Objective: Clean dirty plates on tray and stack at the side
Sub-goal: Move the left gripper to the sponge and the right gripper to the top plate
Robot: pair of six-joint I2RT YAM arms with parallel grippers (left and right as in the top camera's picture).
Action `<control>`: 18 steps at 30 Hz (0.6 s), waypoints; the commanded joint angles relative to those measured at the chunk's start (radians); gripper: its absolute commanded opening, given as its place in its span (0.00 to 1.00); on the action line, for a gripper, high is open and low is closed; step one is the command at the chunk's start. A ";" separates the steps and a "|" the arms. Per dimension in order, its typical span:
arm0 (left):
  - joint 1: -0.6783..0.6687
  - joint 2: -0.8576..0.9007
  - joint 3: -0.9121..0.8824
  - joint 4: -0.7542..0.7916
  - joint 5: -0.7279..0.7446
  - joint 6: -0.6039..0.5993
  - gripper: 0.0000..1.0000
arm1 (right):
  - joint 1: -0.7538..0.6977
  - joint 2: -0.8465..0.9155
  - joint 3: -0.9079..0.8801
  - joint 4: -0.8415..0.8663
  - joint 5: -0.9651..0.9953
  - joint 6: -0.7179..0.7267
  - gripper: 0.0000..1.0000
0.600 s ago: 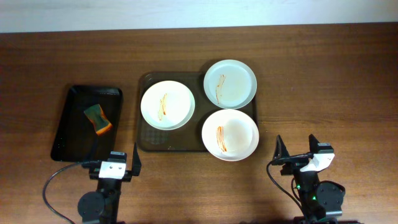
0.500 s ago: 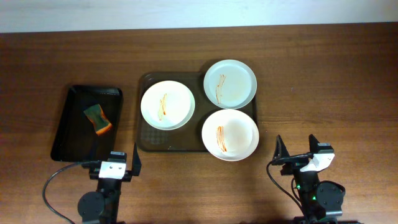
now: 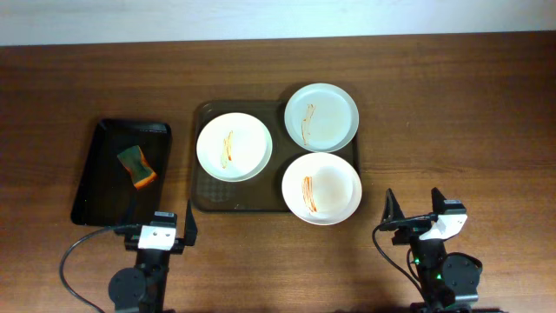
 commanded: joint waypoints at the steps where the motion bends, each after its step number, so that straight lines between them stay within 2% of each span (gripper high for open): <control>1: -0.001 -0.008 -0.006 0.000 0.000 0.012 1.00 | -0.005 -0.006 -0.006 -0.004 0.009 0.000 0.98; 14: -0.001 -0.008 -0.006 0.000 0.000 0.012 1.00 | -0.005 -0.006 -0.006 -0.003 0.006 0.001 0.98; 15: -0.001 -0.008 -0.006 0.000 0.000 0.012 1.00 | -0.005 -0.006 -0.006 0.008 0.000 0.038 0.98; 16: -0.001 -0.008 -0.005 0.036 0.014 0.011 1.00 | -0.005 -0.006 -0.006 0.008 -0.025 0.074 0.98; 18: -0.001 -0.008 -0.005 0.045 0.144 0.011 1.00 | -0.005 -0.006 0.006 0.066 -0.114 0.076 0.98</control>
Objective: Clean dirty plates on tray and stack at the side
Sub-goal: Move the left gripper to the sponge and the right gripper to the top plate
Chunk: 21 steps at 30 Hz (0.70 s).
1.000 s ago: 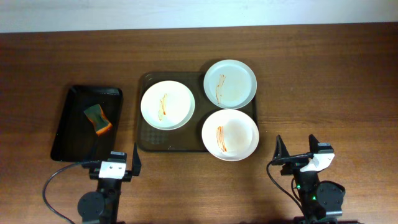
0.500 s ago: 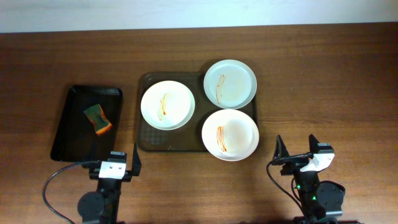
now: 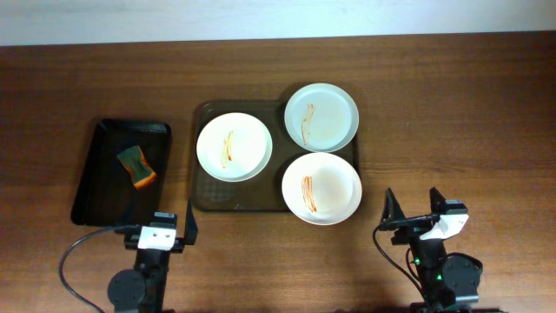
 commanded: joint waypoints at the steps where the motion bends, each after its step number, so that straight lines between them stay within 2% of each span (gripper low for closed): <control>1: -0.001 -0.008 -0.005 0.024 0.137 0.011 1.00 | -0.005 -0.006 0.031 0.043 -0.087 0.026 0.98; 2: -0.001 -0.008 0.011 0.054 0.145 -0.034 1.00 | -0.005 -0.005 0.066 0.041 -0.087 0.026 0.98; 5: 0.000 0.018 0.148 0.054 0.124 -0.037 1.00 | -0.005 0.097 0.241 0.041 -0.088 -0.017 0.98; 7: 0.000 0.127 0.209 0.165 -0.012 -0.028 0.99 | -0.005 0.242 0.350 0.045 -0.086 -0.118 0.98; 9: 0.000 0.299 0.246 0.408 -0.028 0.063 0.99 | -0.005 0.417 0.460 0.045 -0.090 -0.132 0.98; 10: 0.000 0.455 0.280 0.636 -0.084 0.089 0.99 | -0.005 0.529 0.529 0.040 -0.113 -0.132 0.98; 12: 0.006 0.729 0.388 0.904 -0.097 0.087 0.99 | -0.005 0.681 0.634 0.033 -0.184 -0.132 0.98; 13: 0.006 0.877 0.488 0.965 -0.076 0.087 0.99 | -0.005 0.748 0.694 0.021 -0.203 -0.132 0.98; 14: 0.006 0.973 0.575 0.961 -0.035 0.086 0.99 | -0.005 0.792 0.737 0.014 -0.203 -0.132 0.98; 16: 0.006 1.106 0.728 0.881 0.049 0.010 0.99 | -0.005 0.887 0.832 0.010 -0.218 -0.132 0.98; 18: 0.006 1.145 0.889 0.589 0.135 -0.049 0.99 | -0.005 0.999 0.926 0.010 -0.273 -0.132 0.98; 21: 0.006 1.145 1.242 -0.216 0.167 -0.077 0.99 | 0.002 1.195 1.087 -0.005 -0.341 -0.132 0.99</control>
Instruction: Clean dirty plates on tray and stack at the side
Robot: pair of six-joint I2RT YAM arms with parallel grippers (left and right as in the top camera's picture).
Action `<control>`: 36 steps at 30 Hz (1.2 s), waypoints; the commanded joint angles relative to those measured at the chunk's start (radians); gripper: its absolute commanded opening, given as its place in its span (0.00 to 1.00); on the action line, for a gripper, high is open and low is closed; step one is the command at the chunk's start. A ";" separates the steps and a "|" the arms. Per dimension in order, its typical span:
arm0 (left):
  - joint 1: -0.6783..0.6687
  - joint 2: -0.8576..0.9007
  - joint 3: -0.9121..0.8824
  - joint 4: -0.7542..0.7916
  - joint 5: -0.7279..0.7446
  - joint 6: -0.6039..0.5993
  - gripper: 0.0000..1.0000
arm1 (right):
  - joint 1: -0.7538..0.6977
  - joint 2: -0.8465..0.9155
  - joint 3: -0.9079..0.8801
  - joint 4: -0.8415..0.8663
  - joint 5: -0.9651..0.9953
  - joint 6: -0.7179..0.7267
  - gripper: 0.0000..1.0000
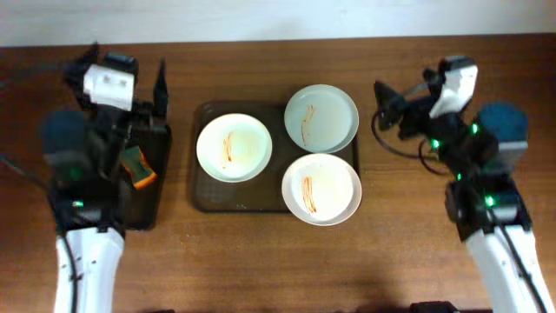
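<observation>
Three white plates with orange-red streaks lie on a brown tray (211,196): one on the left (233,148), one at the back right (321,116), one at the front right (321,188). A green and orange sponge (138,169) rests in a black tray (149,207) at the left. My left gripper (120,94) hangs high over the black tray's far end, fingers spread, holding nothing. My right gripper (407,94) hovers just right of the back right plate, open and empty.
The brown wooden table (261,269) stretches around both trays. A pale wall edge runs along the far side. Both arms reach forward from the near edge and cover parts of the table at the left and right.
Both arms have risen from their low folded pose at the near edge. The left gripper is now above the black tray, the right one beside the back right plate. Plates and sponge are unmoved.
At both earlier moments the two arms sat folded at the near edge with grippers open, and the plates and sponge lay untouched. Now both arms are extended over the table, one over the sponge tray and one beside the plate tray.
</observation>
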 commanded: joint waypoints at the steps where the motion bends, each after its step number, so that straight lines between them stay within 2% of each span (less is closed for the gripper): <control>1: 0.003 -0.005 0.287 -0.492 0.050 -0.051 1.00 | 0.016 0.117 0.122 -0.032 -0.057 -0.001 0.98; 2: 0.002 -0.007 0.368 -0.729 0.050 -0.051 0.99 | 0.064 0.196 0.196 -0.107 -0.053 -0.001 0.98; 5: 0.002 -0.008 0.368 -0.933 0.094 -0.051 0.99 | 0.146 0.280 0.228 -0.145 -0.054 -0.001 0.98; 7: 0.003 -0.006 0.367 -1.014 0.090 -0.050 0.99 | 0.177 0.303 0.230 -0.172 -0.127 -0.001 0.98; 9: 0.003 -0.006 0.367 -1.009 0.039 -0.050 0.99 | 0.215 0.319 0.248 -0.262 -0.149 0.000 0.98; 11: 0.003 -0.006 0.367 -0.975 0.023 -0.050 0.99 | 0.261 0.367 0.344 -0.464 -0.151 0.003 0.98; 12: 0.003 -0.006 0.367 -0.972 0.022 -0.050 0.99 | 0.286 0.441 0.454 -0.615 -0.150 0.003 0.98; 14: 0.003 -0.006 0.367 -0.976 0.002 -0.050 0.99 | 0.307 0.569 0.595 -0.753 -0.139 0.003 0.98; 16: 0.003 0.015 0.367 -0.980 -0.074 -0.053 0.99 | 0.329 0.681 0.696 -0.823 -0.140 0.003 0.98; 17: 0.003 0.047 0.367 -0.981 -0.109 -0.113 1.00 | 0.347 0.743 0.715 -0.811 -0.141 0.003 0.98; 19: 0.007 0.151 0.367 -1.022 -0.196 -0.306 0.99 | 0.355 0.815 0.715 -0.751 -0.144 0.008 0.98; 21: 0.020 0.242 0.367 -1.030 -0.195 -0.324 1.00 | 0.365 0.853 0.715 -0.719 -0.138 0.007 0.98; 22: 0.019 0.274 0.367 -1.029 -0.184 -0.324 1.00 | 0.378 0.881 0.715 -0.692 -0.110 0.008 0.91; 23: 0.018 0.301 0.367 -1.021 -0.168 -0.324 0.99 | 0.412 0.917 0.715 -0.659 -0.005 0.080 0.82; 24: 0.018 0.316 0.367 -1.017 -0.198 -0.309 1.00 | 0.445 0.942 0.715 -0.636 0.094 0.134 0.74; 26: 0.018 0.327 0.367 -1.025 -0.307 -0.320 0.96 | 0.490 0.977 0.715 -0.621 0.208 0.190 0.65; 28: 0.026 0.342 0.367 -1.048 -0.459 -0.446 0.95 | 0.543 1.030 0.715 -0.619 0.291 0.236 0.59; 29: 0.049 0.356 0.367 -1.049 -0.465 -0.504 0.95 | 0.557 1.054 0.715 -0.618 0.327 0.280 0.54; 32: 0.103 0.363 0.367 -1.051 -0.465 -0.526 0.95 | 0.560 1.096 0.715 -0.603 0.352 0.308 0.51; 36: 0.131 0.383 0.367 -1.060 -0.465 -0.526 0.95 | 0.561 1.150 0.713 -0.584 0.354 0.332 0.41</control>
